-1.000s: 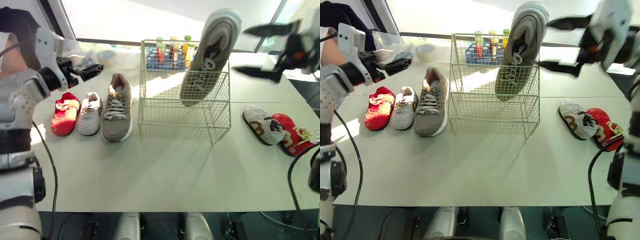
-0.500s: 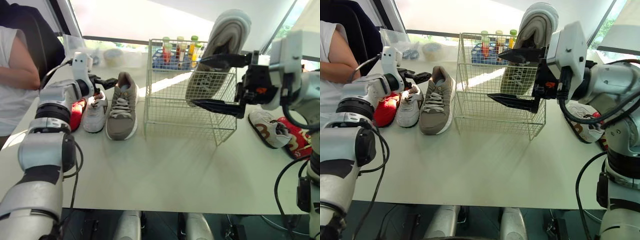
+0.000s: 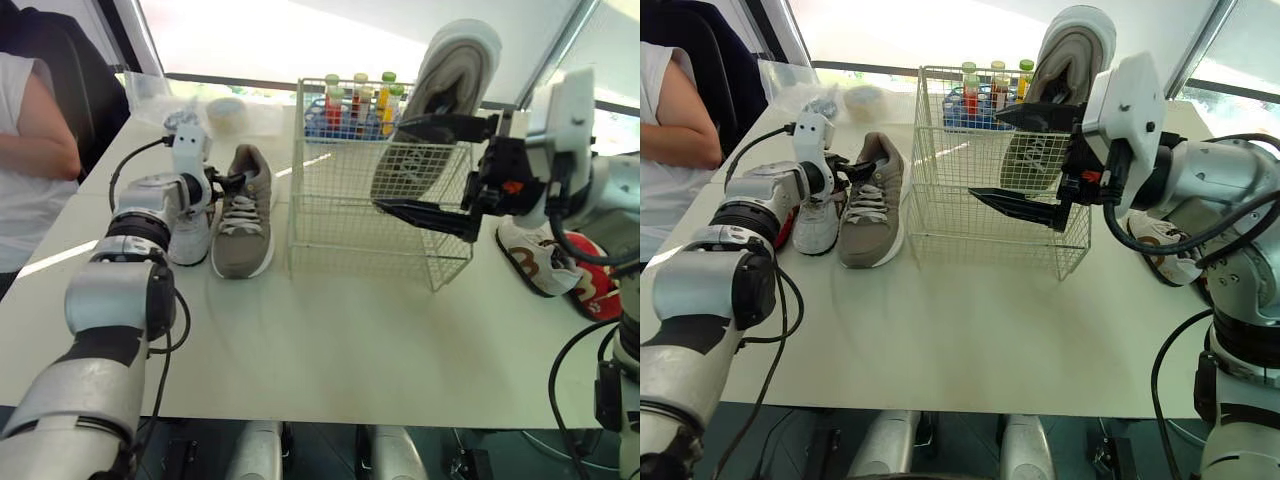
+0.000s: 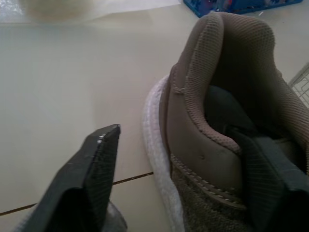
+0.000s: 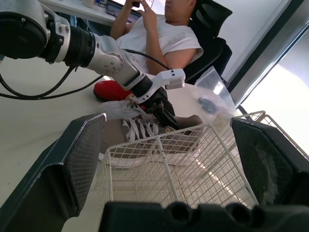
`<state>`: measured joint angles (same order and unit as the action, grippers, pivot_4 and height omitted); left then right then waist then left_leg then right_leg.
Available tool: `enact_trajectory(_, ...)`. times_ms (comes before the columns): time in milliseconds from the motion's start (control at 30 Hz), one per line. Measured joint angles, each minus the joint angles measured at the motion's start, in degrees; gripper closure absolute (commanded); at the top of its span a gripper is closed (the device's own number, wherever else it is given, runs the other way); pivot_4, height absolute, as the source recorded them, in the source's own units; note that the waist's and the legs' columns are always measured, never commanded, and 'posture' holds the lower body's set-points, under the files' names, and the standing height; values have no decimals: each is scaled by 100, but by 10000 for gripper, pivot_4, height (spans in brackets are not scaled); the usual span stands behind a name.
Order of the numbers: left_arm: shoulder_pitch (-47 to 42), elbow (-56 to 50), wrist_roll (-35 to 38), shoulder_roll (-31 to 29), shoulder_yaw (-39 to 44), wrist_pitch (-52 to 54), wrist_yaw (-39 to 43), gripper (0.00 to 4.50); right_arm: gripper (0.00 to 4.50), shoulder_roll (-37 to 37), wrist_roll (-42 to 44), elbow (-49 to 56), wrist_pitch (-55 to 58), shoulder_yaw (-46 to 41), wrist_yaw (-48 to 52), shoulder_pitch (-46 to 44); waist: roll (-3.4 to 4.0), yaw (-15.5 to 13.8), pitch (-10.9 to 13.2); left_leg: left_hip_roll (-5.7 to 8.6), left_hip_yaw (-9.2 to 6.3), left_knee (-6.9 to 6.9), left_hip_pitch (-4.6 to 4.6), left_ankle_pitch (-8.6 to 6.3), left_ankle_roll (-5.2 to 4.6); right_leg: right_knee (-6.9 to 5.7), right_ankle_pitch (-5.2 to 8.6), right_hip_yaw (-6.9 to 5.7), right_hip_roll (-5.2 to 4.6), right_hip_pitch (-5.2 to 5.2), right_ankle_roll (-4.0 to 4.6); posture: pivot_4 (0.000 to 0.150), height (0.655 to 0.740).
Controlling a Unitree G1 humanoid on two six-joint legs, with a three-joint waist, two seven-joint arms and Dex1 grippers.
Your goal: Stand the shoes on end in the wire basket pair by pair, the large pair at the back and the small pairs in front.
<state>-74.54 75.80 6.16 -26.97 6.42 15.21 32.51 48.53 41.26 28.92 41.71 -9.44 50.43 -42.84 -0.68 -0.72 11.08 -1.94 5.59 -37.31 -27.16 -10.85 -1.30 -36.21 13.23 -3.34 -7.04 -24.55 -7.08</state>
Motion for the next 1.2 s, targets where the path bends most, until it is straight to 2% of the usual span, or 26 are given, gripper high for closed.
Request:
enact_trajectory(33, -7, 6, 5, 44, 29, -7, -2, 29957, 0, 0, -4, -2, -5, 25, -4, -1, 0, 2, 0, 0, -1, 0, 0, 0, 0, 0, 0, 0, 0, 0, 0, 1500, 7400)
enact_trajectory(133, -20, 33, 12, 78, 176, -68, -2, 44562, 0, 7, -32, -36, -32, 95, -6, -13, 0, 3, 0, 0, -2, 0, 0, 0, 0, 0, -1, 0, 0, 0, 1, 1500, 7400)
enact_trajectory(467, -547, -22, 208, 141, 736, -239, -258, 44562, 0, 58, -96, -203, -104, 228, 22, -127, -9, -1, 5, 1, -7, -4, -12, 0, -1, 2, -4, -4, 1, -3, -6, 1500, 7400)
enact_trajectory(733, -1363, -2031, 979, 88, 1323, -848, -346, 44562, 0, 147, -128, -208, -103, 257, 37, -204, -17, 5, 10, 1, -6, 0, -21, -2, -4, 6, -6, -4, 1, -10, -8, 1500, 7400)
enact_trajectory(900, -1586, -2760, 1121, 565, 1372, -2458, -557, 44562, 0, 153, -197, -225, -108, 383, 75, -280, -17, -10, 9, 2, -7, -8, -11, -2, -4, 8, -7, -4, 1, 6, -10, 1500, 7400)
enact_trajectory(1067, -1541, -2446, 671, 1350, 1222, -4742, -1185, 44562, 0, 157, -217, -195, -90, 395, 45, -308, -19, -18, 8, 3, -8, -28, -14, -6, -14, 10, -16, -3, 1, 12, -18, 1500, 7400)
enact_trajectory(1200, -1508, -1879, 439, 1833, 1125, -5769, -1677, 44562, 0, 177, -176, -72, -36, 386, -57, -307, -19, -10, 8, 3, -8, -34, -16, -10, -20, 10, -16, -3, 1, 12, -19, 1500, 7400)
